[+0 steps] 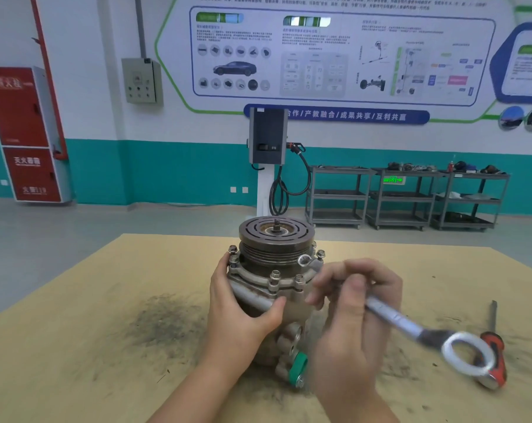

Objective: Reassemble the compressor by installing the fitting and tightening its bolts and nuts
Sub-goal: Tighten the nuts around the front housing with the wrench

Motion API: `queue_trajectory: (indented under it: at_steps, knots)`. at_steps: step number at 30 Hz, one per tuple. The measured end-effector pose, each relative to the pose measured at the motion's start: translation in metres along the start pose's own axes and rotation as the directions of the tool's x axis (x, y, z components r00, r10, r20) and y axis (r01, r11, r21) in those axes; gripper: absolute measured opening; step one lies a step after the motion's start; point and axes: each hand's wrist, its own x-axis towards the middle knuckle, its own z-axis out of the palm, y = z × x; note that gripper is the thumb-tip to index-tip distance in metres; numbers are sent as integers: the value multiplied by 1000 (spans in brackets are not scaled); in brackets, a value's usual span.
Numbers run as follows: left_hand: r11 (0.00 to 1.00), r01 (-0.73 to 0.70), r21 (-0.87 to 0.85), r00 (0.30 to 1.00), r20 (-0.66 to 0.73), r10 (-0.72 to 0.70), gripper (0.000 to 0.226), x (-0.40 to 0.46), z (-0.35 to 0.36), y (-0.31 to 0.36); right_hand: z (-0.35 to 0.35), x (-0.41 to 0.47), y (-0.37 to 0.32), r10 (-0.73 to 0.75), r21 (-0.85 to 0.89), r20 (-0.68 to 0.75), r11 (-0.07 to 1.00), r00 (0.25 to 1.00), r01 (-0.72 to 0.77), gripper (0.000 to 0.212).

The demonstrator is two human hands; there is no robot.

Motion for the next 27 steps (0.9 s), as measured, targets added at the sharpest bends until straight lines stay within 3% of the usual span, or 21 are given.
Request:
queue_trajectory:
  at_steps: [4, 8, 13, 18, 22, 24, 27]
  knots:
    - [1000, 13, 4, 1000, 8, -13, 90, 1, 0, -2, -9, 22, -2, 171, 256, -47, 954, 984, -153, 18]
    - [999, 31, -12, 999, 9, -31, 96, 1, 0, -5, -15, 33, 8, 343, 321, 10, 888, 939, -328, 22]
    - [997, 71, -11, 997, 13, -71, 106, 1, 1, -5, -19, 41, 12, 409, 369, 45, 841, 912, -395, 21]
    - [996, 82, -38, 996, -21, -83, 99, -2, 2, -4, -9, 20, 12, 222, 287, -86, 939, 971, -189, 18]
    - [994, 92, -58, 995, -39, -94, 104, -3, 3, -5, -1, 2, 13, -37, 69, -116, 997, 993, 45, 24]
    - [994, 92, -63, 995, -42, -94, 107, -3, 3, -3, 7, -9, 15, -167, -41, -50, 986, 985, 165, 18]
    - [992, 104, -73, 994, -11, -105, 110, -4, 2, 1, 15, -27, 15, -173, -131, 118, 973, 978, 188, 19]
